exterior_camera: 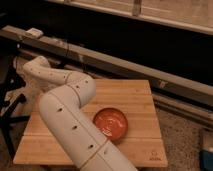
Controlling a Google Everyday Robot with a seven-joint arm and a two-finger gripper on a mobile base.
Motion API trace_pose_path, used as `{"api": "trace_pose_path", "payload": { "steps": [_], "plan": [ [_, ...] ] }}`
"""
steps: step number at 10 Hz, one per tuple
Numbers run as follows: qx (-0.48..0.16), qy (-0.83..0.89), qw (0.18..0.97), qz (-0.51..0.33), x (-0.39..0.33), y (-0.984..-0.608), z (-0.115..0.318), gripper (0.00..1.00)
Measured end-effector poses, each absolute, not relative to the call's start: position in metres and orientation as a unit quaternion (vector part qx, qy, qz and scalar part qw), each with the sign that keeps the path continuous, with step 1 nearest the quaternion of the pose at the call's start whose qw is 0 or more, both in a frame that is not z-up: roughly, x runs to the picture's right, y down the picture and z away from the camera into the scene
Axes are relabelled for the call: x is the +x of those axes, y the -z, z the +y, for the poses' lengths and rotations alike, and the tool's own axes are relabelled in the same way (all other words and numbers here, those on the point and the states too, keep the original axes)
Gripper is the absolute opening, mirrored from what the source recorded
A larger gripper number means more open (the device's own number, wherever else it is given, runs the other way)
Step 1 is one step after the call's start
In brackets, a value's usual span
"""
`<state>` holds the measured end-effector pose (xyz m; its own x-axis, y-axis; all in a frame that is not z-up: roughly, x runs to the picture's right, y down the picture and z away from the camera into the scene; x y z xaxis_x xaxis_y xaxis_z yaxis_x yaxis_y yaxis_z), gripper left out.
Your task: Place the bottle in the ceramic bowl
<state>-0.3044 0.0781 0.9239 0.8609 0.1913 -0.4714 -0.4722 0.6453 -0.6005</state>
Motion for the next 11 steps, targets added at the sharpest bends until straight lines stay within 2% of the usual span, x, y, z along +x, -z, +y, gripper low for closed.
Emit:
{"api": "trace_pose_path", "payload": {
  "steps": [3,5,6,11],
  "plan": [
    [-0.378,-0.197,0.884,0.191,-0.303,-0.925,0.076,0.27],
    [-0.375,-0.203,0.887,0.178,-0.303,-0.911,0.065,0.08],
    [-0.373,-0.207,0.888,0.17,-0.301,-0.902,0.059,0.01],
    [-0.354,-0.233,0.893,0.149,-0.253,-0.833,0.051,0.0]
  ]
}}
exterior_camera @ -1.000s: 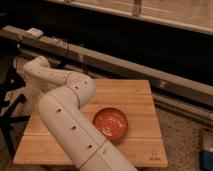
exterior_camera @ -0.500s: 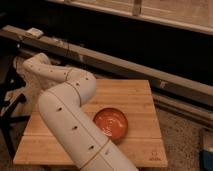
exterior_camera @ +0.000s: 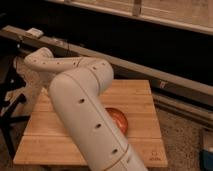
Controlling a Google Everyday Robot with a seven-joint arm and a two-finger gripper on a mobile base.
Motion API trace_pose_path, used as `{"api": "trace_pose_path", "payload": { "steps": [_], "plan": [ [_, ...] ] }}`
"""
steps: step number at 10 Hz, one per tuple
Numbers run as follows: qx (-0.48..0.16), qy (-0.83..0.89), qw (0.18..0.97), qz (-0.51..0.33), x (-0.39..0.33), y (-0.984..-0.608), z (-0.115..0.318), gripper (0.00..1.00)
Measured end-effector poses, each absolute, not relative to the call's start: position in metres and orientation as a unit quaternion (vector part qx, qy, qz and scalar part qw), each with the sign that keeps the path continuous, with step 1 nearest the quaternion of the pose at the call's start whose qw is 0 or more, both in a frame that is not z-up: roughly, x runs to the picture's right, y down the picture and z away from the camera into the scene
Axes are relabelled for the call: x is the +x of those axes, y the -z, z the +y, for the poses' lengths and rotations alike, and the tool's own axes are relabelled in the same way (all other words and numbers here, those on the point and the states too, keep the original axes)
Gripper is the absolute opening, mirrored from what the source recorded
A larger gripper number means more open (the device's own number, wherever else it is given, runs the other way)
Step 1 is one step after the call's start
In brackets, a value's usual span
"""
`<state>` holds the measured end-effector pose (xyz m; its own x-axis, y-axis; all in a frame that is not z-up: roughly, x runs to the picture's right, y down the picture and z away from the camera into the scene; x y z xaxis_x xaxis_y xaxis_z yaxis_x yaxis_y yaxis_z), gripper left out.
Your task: Place the bottle in the ceramic bowl
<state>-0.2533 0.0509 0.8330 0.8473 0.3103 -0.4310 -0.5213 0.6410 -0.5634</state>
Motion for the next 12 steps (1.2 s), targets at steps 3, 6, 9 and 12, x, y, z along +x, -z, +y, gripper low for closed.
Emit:
{"api": "trace_pose_path", "payload": {
  "steps": [3,6,9,12],
  "plan": [
    [-0.337,-0.271,0.89,0.144,-0.194,-0.782,0.059,0.0],
    [-0.324,-0.322,0.876,0.154,-0.137,-0.748,0.076,0.0],
    [-0.319,-0.383,0.849,0.174,-0.081,-0.725,0.1,0.0],
    [-0.314,-0.454,0.808,0.206,-0.031,-0.715,0.128,0.0]
  ]
}}
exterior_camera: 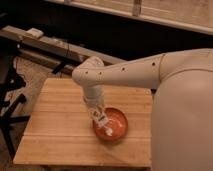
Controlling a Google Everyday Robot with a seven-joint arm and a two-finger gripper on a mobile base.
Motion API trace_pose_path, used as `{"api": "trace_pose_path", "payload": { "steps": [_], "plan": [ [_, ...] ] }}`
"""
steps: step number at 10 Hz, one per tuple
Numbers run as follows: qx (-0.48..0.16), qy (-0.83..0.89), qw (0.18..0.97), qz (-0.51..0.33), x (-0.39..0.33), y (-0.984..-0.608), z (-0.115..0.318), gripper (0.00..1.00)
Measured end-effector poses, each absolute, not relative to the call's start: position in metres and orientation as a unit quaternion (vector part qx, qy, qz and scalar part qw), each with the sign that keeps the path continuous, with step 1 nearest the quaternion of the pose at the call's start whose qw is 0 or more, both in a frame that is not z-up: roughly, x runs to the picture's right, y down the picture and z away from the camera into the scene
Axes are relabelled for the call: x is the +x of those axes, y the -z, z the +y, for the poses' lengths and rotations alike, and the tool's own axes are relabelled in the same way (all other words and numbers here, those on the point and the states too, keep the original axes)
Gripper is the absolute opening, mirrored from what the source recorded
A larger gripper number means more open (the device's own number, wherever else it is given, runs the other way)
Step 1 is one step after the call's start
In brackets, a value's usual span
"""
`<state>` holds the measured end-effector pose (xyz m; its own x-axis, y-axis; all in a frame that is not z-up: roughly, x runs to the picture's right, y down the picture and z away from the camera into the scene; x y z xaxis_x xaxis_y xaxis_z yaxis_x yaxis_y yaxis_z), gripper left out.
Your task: Place the bottle in the ceramic bowl
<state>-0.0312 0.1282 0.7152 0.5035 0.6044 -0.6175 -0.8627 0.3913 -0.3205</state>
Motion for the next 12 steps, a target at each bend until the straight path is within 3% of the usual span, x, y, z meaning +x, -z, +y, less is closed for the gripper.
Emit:
{"api": "trace_pose_path", "payload": {
  "steps": [1,5,9,12],
  "plan": [
    [-0.308,-0.489,0.785,0.223,-0.014,-0.718,0.14,0.05],
    [-0.305,-0.545,0.733,0.269,0.014,-0.747,0.166,0.44],
    [-0.301,-0.555,0.722,0.281,0.014,-0.767,0.161,0.79],
    [-0.296,-0.555,0.725,0.28,0.011,-0.77,0.155,0.8]
  ]
}}
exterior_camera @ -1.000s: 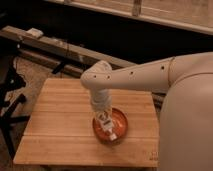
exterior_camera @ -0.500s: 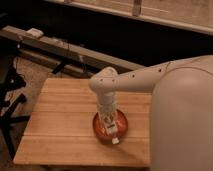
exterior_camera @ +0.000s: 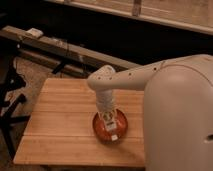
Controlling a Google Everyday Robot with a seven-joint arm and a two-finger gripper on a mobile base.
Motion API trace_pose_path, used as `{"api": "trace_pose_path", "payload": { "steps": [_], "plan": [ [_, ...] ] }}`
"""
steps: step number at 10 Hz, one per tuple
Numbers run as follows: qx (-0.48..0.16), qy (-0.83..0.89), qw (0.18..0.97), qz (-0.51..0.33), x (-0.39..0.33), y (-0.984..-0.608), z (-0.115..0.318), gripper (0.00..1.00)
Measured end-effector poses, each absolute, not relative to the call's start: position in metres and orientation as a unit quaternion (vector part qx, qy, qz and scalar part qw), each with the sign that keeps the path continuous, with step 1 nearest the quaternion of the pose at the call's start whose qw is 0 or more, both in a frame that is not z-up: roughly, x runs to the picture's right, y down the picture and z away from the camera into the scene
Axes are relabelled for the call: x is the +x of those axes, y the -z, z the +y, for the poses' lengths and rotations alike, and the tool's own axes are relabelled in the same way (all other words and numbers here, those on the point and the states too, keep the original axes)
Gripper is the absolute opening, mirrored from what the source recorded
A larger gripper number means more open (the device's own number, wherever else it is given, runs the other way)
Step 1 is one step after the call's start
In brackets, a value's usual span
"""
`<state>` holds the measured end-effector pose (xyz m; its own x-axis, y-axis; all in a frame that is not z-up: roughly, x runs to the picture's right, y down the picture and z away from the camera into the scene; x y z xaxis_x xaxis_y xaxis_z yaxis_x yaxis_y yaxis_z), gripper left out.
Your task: Place the bottle in the ceramic bowl
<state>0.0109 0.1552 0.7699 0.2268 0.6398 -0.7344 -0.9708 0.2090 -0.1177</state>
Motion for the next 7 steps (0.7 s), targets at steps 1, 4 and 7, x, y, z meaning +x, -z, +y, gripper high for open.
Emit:
{"api": "trace_pose_path", "payload": {
  "steps": [1,4,7],
  "plan": [
    [-0.293,-0.555,0.727,0.279,0.0097,-0.7709,0.1533,0.8],
    [-0.293,-0.556,0.727,0.278,0.0093,-0.7711,0.1528,0.8],
    [-0.293,-0.556,0.727,0.278,0.0094,-0.7711,0.1529,0.8]
  ]
}}
